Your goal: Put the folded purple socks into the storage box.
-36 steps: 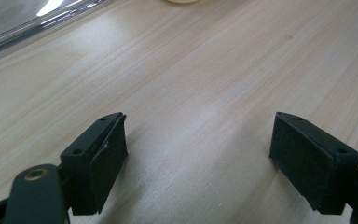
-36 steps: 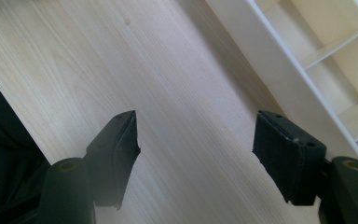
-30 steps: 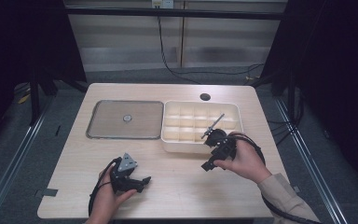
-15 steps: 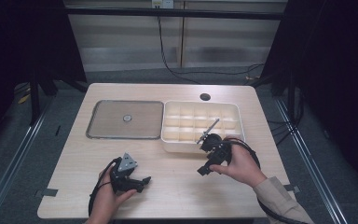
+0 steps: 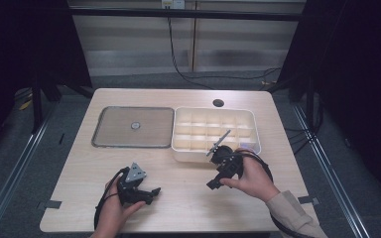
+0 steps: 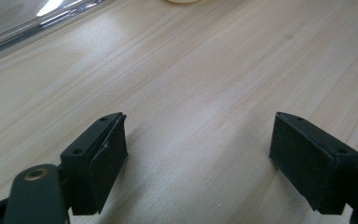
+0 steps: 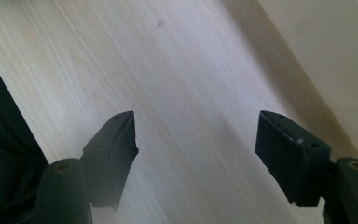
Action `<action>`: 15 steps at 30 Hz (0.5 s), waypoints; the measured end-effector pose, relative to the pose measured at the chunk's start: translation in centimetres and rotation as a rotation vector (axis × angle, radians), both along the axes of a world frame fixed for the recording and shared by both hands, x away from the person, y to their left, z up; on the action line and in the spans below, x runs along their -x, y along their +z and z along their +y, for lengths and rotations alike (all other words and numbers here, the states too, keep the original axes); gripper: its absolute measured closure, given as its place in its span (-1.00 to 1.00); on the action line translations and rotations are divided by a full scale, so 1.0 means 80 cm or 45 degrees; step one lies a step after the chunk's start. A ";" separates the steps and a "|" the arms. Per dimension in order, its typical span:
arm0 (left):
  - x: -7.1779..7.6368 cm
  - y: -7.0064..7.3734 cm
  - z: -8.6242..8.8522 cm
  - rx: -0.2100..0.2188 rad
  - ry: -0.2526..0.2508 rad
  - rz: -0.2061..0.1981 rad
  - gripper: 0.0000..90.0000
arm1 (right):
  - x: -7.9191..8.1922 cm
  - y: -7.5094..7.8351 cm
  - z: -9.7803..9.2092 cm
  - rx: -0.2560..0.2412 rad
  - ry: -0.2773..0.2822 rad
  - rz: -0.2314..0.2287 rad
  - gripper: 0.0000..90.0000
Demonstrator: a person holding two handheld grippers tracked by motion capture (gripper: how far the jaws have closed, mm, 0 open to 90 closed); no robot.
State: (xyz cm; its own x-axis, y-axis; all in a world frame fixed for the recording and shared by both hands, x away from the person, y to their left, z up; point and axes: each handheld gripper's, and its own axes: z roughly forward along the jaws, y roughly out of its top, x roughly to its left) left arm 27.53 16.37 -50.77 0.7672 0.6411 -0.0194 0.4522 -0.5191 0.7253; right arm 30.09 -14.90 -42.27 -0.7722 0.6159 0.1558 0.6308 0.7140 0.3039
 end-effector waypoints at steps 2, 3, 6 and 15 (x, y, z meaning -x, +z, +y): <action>0.000 0.000 0.000 0.000 0.000 0.000 -0.60 | 0.001 -0.002 0.002 0.003 0.012 -0.006 -0.36; 0.000 0.000 0.000 0.001 0.000 -0.001 -0.60 | 0.001 -0.003 0.003 0.000 0.011 -0.006 -0.36; 0.000 0.000 0.000 0.000 0.000 0.000 -0.60 | 0.003 -0.006 0.005 -0.005 0.012 0.000 -0.36; 0.000 0.000 0.000 0.000 -0.001 0.000 -0.60 | 0.005 -0.020 0.007 -0.014 0.019 0.007 -0.36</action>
